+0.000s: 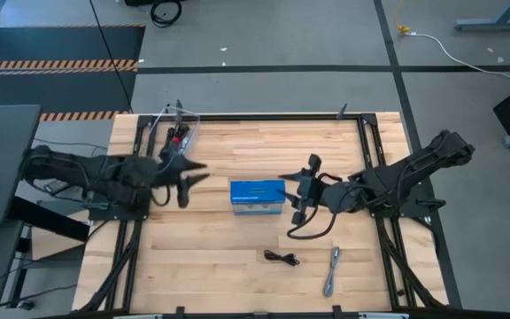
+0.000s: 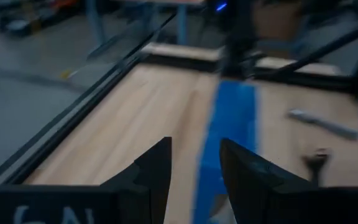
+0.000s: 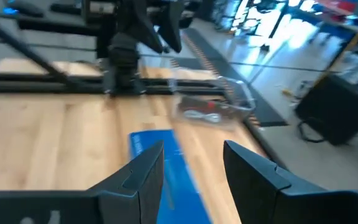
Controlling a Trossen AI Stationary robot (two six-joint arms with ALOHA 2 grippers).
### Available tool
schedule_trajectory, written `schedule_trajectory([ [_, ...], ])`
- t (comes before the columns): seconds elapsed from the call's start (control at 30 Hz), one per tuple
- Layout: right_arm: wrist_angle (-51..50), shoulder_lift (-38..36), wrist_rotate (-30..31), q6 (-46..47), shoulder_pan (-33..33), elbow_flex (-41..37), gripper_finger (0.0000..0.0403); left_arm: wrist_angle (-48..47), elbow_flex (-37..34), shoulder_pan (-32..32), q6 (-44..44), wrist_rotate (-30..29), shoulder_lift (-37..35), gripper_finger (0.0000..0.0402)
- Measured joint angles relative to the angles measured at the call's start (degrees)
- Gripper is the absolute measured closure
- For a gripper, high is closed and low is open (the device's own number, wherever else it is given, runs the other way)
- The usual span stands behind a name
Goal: Pick and place USB-C Cables
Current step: Put the black charger cable into the transparent bin
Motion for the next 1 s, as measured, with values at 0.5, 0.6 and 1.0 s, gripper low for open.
schedule_trajectory([
  [0.5, -10.13, 4.84, -18.33, 13.55, 6.77, 0.04, 0.0232, 6.24, -8.06, -24.82, -3.55, -14.84, 1.91, 0.0260],
  [0.6, -12.01, 8.70, -22.36, 17.79, 7.56, 0.04, 0.0232, 8.93, -11.98, -27.88, -6.24, -18.00, 2.43, 0.0260],
  [1.0, -18.55, 19.76, -31.24, 31.47, 8.58, 0.00, 0.0232, 9.30, -19.61, -29.61, -16.63, -30.02, 2.77, 0.0260],
])
